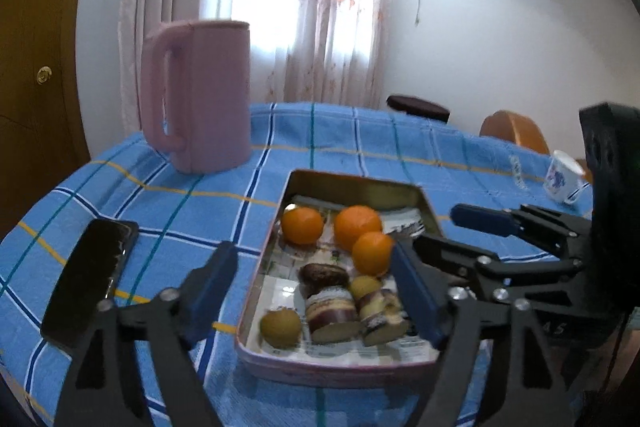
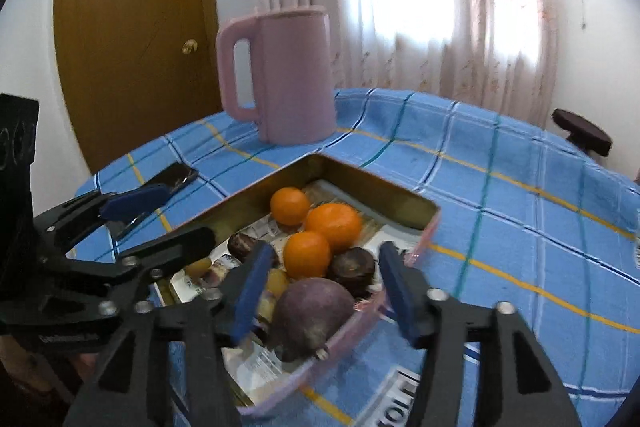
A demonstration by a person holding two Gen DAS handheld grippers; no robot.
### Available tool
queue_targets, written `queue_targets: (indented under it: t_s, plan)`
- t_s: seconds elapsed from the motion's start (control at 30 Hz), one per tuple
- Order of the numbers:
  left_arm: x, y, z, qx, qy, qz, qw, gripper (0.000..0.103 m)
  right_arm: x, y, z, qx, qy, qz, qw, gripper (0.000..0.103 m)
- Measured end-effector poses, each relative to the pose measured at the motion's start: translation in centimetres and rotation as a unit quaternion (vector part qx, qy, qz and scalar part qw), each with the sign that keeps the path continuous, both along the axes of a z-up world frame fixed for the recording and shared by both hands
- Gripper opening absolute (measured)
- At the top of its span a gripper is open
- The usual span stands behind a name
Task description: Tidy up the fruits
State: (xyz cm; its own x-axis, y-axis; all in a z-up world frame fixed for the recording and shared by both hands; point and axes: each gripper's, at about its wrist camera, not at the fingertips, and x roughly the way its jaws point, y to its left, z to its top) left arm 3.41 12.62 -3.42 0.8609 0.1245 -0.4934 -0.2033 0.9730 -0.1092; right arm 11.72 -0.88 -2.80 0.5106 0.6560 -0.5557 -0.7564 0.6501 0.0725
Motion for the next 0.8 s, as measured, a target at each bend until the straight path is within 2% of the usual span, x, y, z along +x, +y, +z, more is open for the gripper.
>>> queue_targets:
  t_s: [0.07, 0.17, 0.6, 0.8]
  plan:
    - [-0.6, -0.4, 0.6, 0.001, -0.012, -0.005, 0.9999, 0.086, -0.3, -1.0, 0.5, 0.005, -0.006, -0.012, 1.000, 0.064]
    - [-1.4, -0.9, 1.3, 0.002, -0.028, -0.003, 0.9996, 0.095, -1.0, -2.6, 1.3, 0.012, -0.014, -0.034, 0.999, 0.064]
    - [-2.5, -2.9, 2.6, 0.012, -0.046, -0.017, 0.9987, 0.096, -4.0, -7.0, 2.6, 0.016, -0.057, -0.085, 0.995, 0.068]
    - [-2.6, -3.1, 2.7, 0.013, -0.046, -0.019, 0.9987, 0.098, -4.3, -8.0, 2.9, 0.027, -0.058, -0.094, 0.994, 0.071]
